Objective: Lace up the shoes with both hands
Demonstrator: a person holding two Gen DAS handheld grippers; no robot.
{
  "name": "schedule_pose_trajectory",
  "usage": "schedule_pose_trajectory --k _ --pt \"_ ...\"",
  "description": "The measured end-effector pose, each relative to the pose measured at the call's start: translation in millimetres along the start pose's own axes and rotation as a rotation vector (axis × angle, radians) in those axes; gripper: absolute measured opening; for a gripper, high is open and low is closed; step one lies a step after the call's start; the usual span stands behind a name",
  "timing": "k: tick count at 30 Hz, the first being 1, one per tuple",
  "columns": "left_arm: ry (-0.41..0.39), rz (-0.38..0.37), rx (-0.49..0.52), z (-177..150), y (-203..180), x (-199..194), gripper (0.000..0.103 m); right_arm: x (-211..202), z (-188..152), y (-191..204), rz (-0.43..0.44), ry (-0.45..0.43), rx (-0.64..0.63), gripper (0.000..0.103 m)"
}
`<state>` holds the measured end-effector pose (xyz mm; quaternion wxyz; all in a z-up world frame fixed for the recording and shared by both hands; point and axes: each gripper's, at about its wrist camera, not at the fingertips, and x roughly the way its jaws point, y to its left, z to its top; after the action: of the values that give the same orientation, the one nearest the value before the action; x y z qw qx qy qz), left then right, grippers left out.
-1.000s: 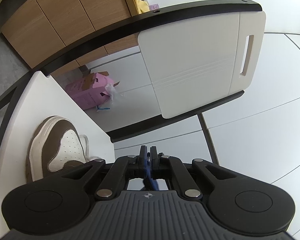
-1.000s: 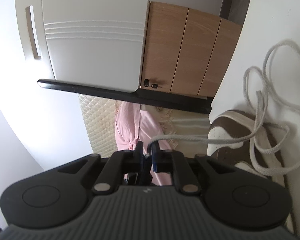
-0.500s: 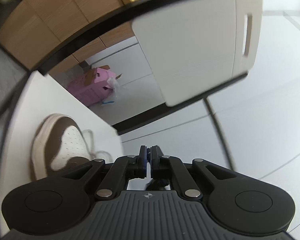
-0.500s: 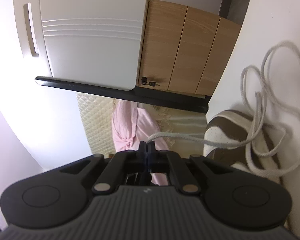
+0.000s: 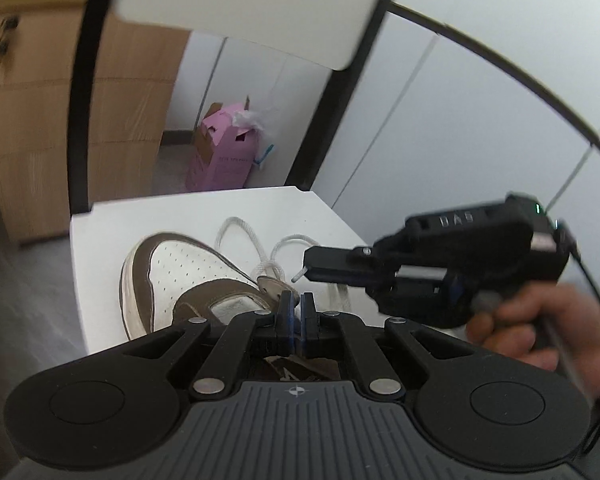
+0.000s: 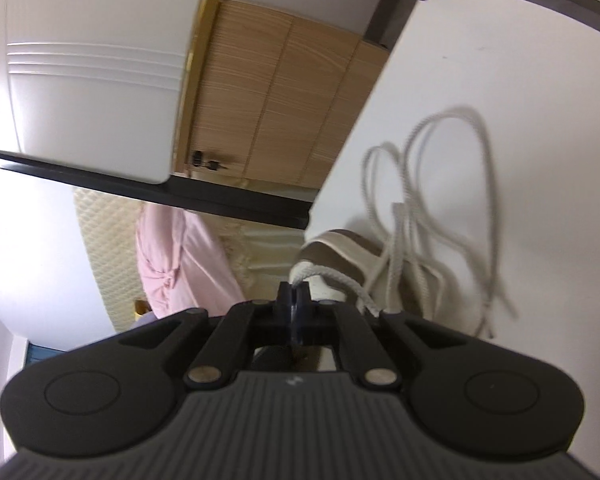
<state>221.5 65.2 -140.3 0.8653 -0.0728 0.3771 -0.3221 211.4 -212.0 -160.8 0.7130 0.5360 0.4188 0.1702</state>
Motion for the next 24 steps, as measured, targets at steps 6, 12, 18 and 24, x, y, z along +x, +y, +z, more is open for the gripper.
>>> schedule_pose_trajectory --k 6,12,18,24 --pt "0.009 0.03 0.089 -3 -8 3 0.004 1 3 -3 -0.007 0.024 -0.004 0.003" --pt "0.009 0.052 0.132 -4 -15 4 0.004 3 2 -3 -0.007 0.068 -0.005 0.003" --pt "0.001 0.077 0.172 -5 -21 3 0.004 2 3 -4 -0.005 0.08 0.004 0.003" --pt "-0.009 0.11 0.203 -5 -25 -2 0.009 2 5 -7 0.0 0.074 0.023 0.003"
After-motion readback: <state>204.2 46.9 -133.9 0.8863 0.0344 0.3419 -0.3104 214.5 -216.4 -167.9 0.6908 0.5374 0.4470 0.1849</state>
